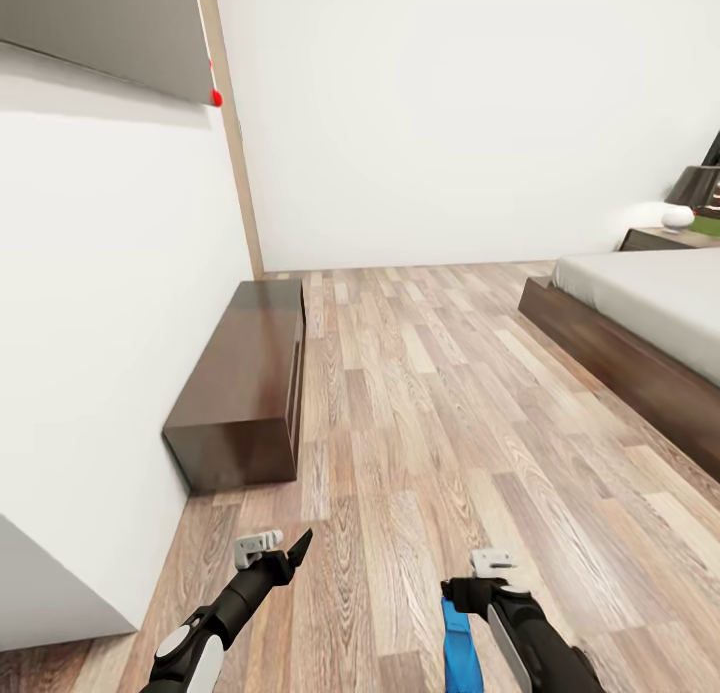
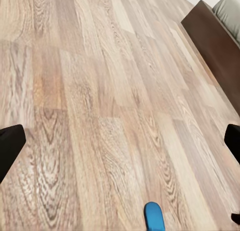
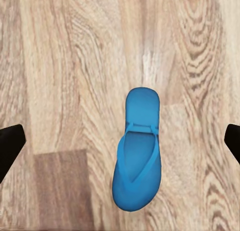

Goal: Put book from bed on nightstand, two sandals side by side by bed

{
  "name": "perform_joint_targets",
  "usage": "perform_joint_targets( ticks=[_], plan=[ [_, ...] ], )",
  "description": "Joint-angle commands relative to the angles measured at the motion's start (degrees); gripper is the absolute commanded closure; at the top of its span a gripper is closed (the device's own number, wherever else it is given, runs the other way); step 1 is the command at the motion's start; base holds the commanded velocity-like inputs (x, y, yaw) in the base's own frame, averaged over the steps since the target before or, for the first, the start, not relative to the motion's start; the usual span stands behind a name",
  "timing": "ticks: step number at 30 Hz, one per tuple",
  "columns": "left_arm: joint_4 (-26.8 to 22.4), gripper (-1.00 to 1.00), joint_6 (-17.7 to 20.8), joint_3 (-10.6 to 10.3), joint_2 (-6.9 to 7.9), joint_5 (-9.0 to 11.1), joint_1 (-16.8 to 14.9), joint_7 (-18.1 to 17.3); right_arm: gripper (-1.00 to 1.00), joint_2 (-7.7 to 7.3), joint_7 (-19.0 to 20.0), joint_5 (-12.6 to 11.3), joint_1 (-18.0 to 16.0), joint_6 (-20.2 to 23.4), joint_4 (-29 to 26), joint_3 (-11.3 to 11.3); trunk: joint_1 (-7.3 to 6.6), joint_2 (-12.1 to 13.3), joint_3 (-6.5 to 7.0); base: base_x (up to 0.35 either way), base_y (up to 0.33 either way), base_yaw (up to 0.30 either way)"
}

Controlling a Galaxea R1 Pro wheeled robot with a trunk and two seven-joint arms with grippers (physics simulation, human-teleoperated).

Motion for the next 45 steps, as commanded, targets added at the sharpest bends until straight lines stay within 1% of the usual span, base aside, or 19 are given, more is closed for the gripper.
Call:
perform_joint_targets(
  ticks=[1,3,6,11,18,45],
  plan=[
    [0.0,-1.00,0.6,0.2,-0.06,0.6,0.0,-0.4,-1.00,0.04,0.1,0.0,0.0,0.3,-0.1,1.6,0.21,-0.4,-0.23,0.000,0.000,0.000],
    [0.0,-1.00,0.6,0.2,-0.06,0.6,0.0,-0.4,-1.00,0.06,0.1,0.0,0.0,0.3,-0.1,4.1,0.65,-1.2,-0.59,0.000,0.000,0.000],
    [0.0,-1.00,0.6,0.2,-0.06,0.6,0.0,-0.4,-1.00,0.06,0.0,0.0,0.0,0.3,-0.1,5.5,1.31,-2.4,-1.13,0.000,0.000,0.000],
    [0.0,-1.00,0.6,0.2,-0.06,0.6,0.0,-0.4,-1.00,0.05,-0.1,0.0,0.0,0.2,-0.2,5.9,2.41,-4.4,-2.03,0.000,0.000,0.000],
    [0.0,-1.00,0.6,0.2,-0.06,0.6,0.0,-0.4,-1.00,0.06,-0.2,0.0,0.0,0.2,-0.1,5.8,3.95,-7.3,-3.29,0.000,0.000,0.000],
    [0.0,-1.00,0.6,0.2,-0.06,0.6,0.0,-0.4,-1.00,0.04,-0.5,-0.1,0.0,0.1,-0.1,5.6,4.65,-7.6,-9.27,0.000,0.000,0.000]
  ],
)
